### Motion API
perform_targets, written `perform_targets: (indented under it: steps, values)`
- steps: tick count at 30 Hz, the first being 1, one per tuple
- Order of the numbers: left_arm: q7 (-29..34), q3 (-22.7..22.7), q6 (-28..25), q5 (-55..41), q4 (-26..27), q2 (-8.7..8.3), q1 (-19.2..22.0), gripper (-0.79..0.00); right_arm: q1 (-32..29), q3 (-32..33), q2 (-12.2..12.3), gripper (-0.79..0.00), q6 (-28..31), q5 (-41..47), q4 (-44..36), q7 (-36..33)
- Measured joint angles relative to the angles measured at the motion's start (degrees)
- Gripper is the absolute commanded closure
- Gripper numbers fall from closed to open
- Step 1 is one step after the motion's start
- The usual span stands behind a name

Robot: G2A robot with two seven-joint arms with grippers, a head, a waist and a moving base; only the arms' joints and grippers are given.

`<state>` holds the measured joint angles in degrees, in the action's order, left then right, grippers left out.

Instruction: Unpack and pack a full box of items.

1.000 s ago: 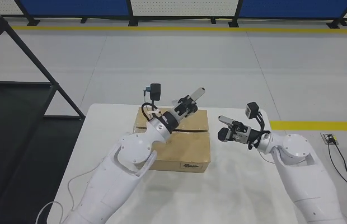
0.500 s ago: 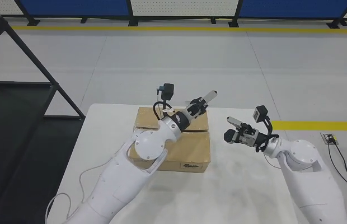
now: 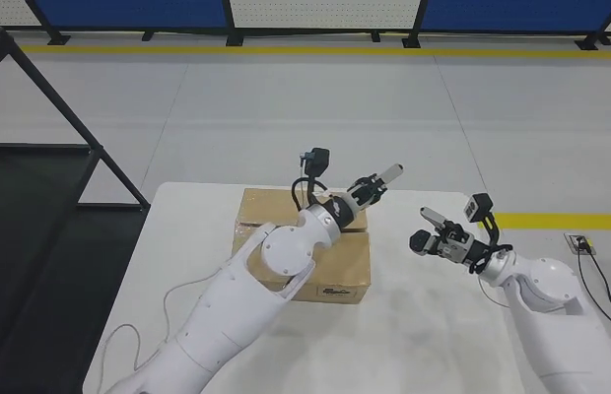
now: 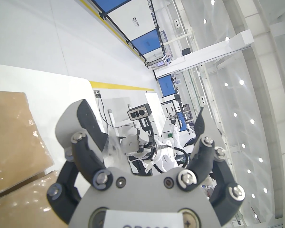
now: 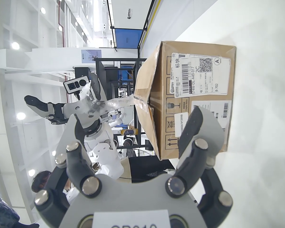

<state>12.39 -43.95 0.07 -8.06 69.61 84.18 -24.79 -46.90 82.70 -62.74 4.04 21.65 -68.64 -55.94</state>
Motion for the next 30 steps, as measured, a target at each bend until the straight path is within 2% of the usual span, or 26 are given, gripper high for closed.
perform_targets:
  steps: [13,19,23,25,29,30]
  values:
    - [0.0,0.8,-2.2,0.1,-4.8,2.70,1.9,-0.785,-0.4,0.5,0.5,-0.785,0.5,1.1,0.3,0.3]
    - [0.8,-1.2,-4.5,0.8,-2.1,2.76,0.6,-0.785,-0.3,0.4,0.6,-0.785,0.6,1.4,0.4,0.6]
    - [2.6,-5.6,-5.8,2.7,4.5,1.42,-2.0,-0.785,0.2,0.3,0.6,-0.785,1.2,2.1,0.0,1.1]
    - [4.5,-9.9,-5.9,4.2,10.0,0.06,-4.6,-0.785,0.4,0.5,0.7,-0.785,1.6,2.8,-0.5,1.0]
    - [9.8,-21.9,-4.6,3.1,22.8,-2.93,-13.0,-0.785,1.4,0.1,0.5,-0.785,1.6,5.5,-1.4,0.5]
    - [11.9,-26.3,-4.1,1.8,26.8,-3.79,-16.1,-0.785,1.9,-0.2,0.4,-0.785,1.1,6.7,-1.6,0.1]
